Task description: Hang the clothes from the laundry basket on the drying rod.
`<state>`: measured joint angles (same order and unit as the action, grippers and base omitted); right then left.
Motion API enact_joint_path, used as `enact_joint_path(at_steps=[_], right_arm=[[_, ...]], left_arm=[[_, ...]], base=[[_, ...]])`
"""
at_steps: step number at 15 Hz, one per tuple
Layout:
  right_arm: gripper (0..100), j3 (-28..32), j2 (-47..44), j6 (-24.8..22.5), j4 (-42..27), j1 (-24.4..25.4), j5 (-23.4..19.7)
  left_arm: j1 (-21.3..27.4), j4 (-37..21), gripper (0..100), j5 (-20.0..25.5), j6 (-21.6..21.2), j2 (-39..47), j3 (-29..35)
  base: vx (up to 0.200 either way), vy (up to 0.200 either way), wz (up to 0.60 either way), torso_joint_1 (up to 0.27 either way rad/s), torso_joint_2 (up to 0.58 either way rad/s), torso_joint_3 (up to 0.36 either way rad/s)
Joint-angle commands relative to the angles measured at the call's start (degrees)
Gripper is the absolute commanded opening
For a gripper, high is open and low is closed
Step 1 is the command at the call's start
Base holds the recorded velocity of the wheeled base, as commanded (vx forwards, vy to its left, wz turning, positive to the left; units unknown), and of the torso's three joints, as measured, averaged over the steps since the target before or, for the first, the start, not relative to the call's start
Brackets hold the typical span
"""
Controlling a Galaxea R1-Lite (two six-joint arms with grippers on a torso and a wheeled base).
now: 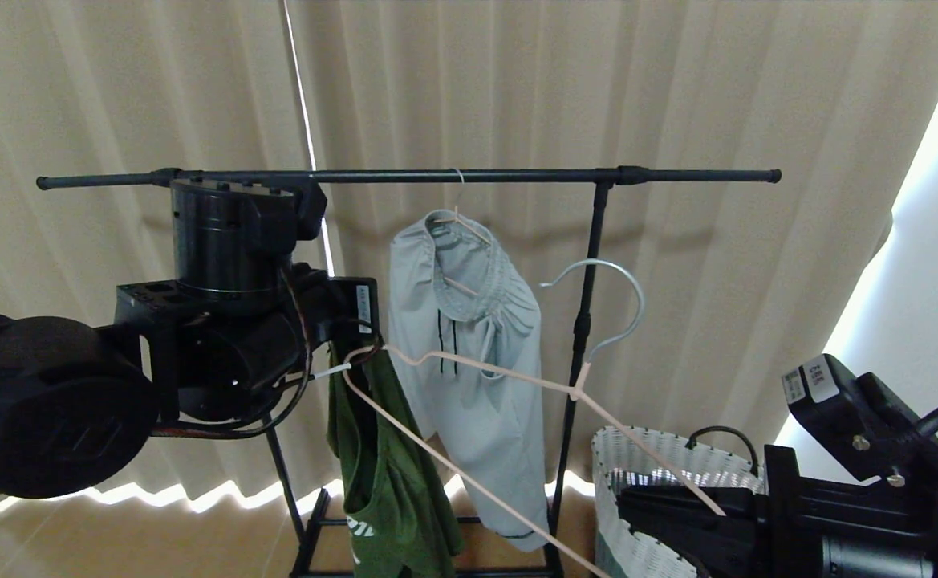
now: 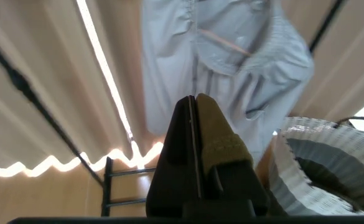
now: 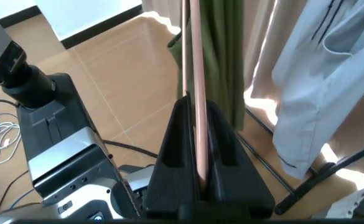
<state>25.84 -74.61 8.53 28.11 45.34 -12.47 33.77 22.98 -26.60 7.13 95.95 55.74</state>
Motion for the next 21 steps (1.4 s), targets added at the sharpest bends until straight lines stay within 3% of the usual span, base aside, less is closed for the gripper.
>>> enact_joint_path(at_steps=[1, 9, 15, 18, 21], right_arm=[[0, 0.3, -0.4, 0.0, 0.1, -0.1, 0.0], [0, 5.3, -6.5, 1.7, 0.5, -1.7, 0.0], [0, 5.4, -13.1, 2.3, 9.9, -1.7, 0.6], [0, 6.8, -16.1, 2.5, 10.1, -1.7, 0.5], [0, 8.4, -18.3, 2.5, 10.1, -1.6, 0.5]], left_arm=[[0.2, -0.1, 0, 0.0, 0.0, -0.2, -0.2], [0.5, -0.1, 0, -1.0, 0.1, -2.4, -2.7], [2.9, -0.2, 0, -1.0, 0.1, -5.2, -3.9], [4.3, 0.0, 0, 1.0, -2.5, -7.4, -6.2], [4.5, 0.0, 0, 10.9, -4.8, -9.3, -6.3]], base=[[0.0, 0.0, 0.0, 0.0, 0.0, 0.0], [0.0, 0.0, 0.0, 0.0, 0.0, 0.0], [0.0, 0.0, 0.0, 0.0, 0.0, 0.0], [0.0, 0.0, 0.0, 0.0, 0.0, 0.0], [0.0, 0.0, 0.0, 0.0, 0.0, 0.0]])
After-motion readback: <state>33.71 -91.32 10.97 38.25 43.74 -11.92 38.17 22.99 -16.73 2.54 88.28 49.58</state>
